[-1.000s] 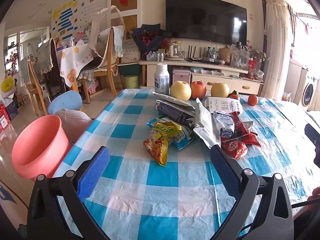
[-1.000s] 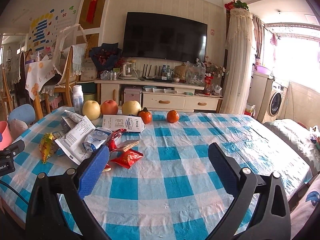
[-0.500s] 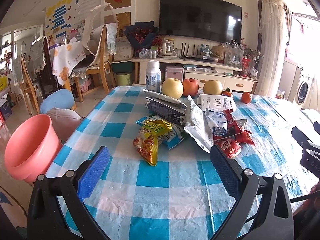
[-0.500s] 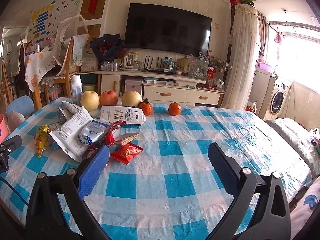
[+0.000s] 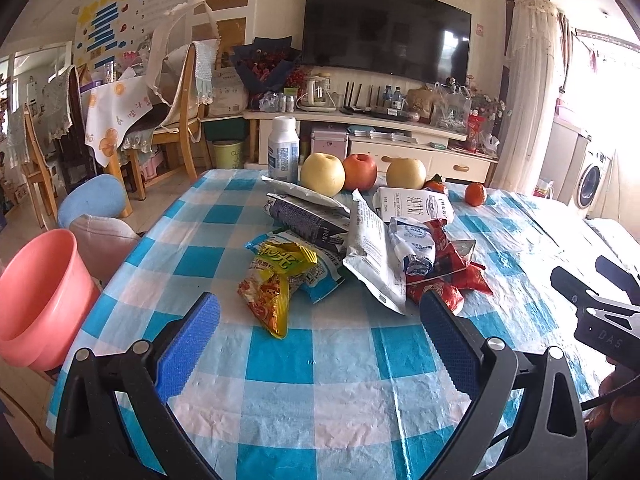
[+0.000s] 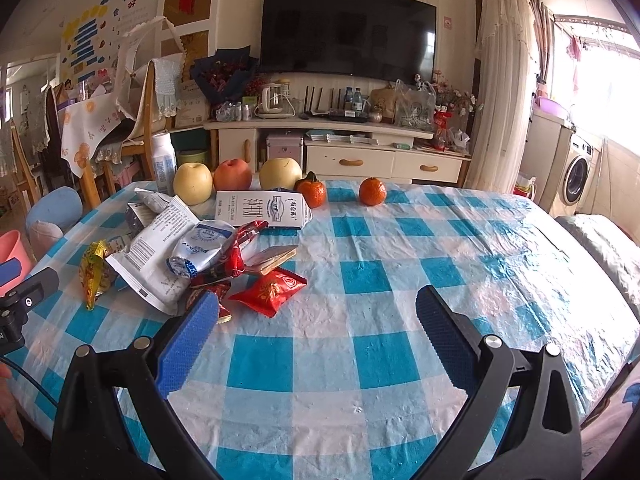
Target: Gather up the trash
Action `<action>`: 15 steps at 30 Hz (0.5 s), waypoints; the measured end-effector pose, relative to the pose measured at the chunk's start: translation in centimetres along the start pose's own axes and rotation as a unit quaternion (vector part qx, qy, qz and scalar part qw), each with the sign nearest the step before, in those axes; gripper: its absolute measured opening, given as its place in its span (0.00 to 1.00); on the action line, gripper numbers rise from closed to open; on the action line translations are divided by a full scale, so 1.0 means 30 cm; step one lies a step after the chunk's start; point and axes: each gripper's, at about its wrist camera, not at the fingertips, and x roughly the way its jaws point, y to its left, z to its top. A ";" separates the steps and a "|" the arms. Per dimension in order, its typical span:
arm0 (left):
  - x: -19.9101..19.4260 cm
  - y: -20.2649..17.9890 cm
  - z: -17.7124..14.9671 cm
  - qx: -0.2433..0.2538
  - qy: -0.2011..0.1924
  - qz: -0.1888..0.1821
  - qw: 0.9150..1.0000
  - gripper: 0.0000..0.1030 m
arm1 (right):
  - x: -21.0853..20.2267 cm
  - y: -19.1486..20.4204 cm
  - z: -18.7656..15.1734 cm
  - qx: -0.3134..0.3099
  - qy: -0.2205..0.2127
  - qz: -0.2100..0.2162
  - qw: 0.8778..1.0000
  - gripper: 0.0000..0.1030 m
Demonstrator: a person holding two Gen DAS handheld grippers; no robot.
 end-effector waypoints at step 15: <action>0.190 -0.032 0.121 0.038 0.019 -0.043 0.998 0.95 | 0.134 -0.011 0.055 0.027 0.036 0.113 0.993 0.97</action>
